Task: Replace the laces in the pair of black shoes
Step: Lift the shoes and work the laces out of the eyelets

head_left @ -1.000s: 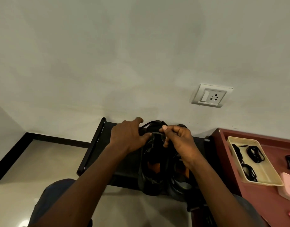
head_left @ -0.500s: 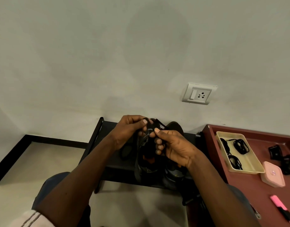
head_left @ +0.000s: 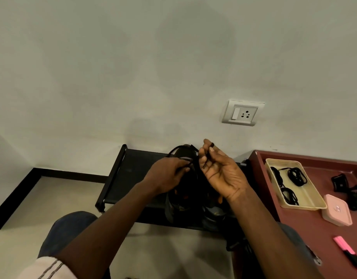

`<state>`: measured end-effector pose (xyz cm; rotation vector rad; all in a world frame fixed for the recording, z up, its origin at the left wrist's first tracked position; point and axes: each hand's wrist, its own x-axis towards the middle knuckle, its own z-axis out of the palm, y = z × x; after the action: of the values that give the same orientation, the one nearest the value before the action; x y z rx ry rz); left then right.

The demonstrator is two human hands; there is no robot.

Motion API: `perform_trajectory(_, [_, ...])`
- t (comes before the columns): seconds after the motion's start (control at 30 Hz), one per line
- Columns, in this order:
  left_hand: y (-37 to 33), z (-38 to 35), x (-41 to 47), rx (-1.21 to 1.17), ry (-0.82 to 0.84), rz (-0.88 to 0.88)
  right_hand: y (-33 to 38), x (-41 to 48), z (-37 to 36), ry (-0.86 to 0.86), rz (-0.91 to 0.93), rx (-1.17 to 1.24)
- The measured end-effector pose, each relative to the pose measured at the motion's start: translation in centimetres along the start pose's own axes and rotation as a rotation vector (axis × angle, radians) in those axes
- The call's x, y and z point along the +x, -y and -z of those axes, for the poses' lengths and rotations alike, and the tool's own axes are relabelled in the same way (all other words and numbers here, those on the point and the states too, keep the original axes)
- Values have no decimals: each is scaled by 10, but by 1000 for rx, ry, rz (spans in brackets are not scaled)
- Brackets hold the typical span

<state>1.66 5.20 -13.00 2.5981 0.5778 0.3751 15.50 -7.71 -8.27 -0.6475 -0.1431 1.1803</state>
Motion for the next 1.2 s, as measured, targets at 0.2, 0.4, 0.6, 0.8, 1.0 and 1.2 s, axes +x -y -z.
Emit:
perform_trajectory(0.2, [-22, -3, -15, 130, 106, -129, 10, 2, 24, -201, 257, -40])
perform_trajectory(0.4, [-48, -1, -23, 11, -40, -258, 3, -1, 33, -290, 382, -685])
perform_trajectory(0.6, [-44, 17, -20, -459, -342, -63, -13, -19, 20, 110, 99, -889])
perform_trajectory(0.8, [-23, 17, -19, -702, -410, 42, -14, -36, 16, 202, -137, -619])
perform_trajectory(1.0, [1, 9, -11, -709, -360, 179, -11, -31, 16, 136, -171, -478])
perform_trajectory(1.2, [-6, -9, 2, -442, -263, 284, -5, -19, 21, 59, -140, -456])
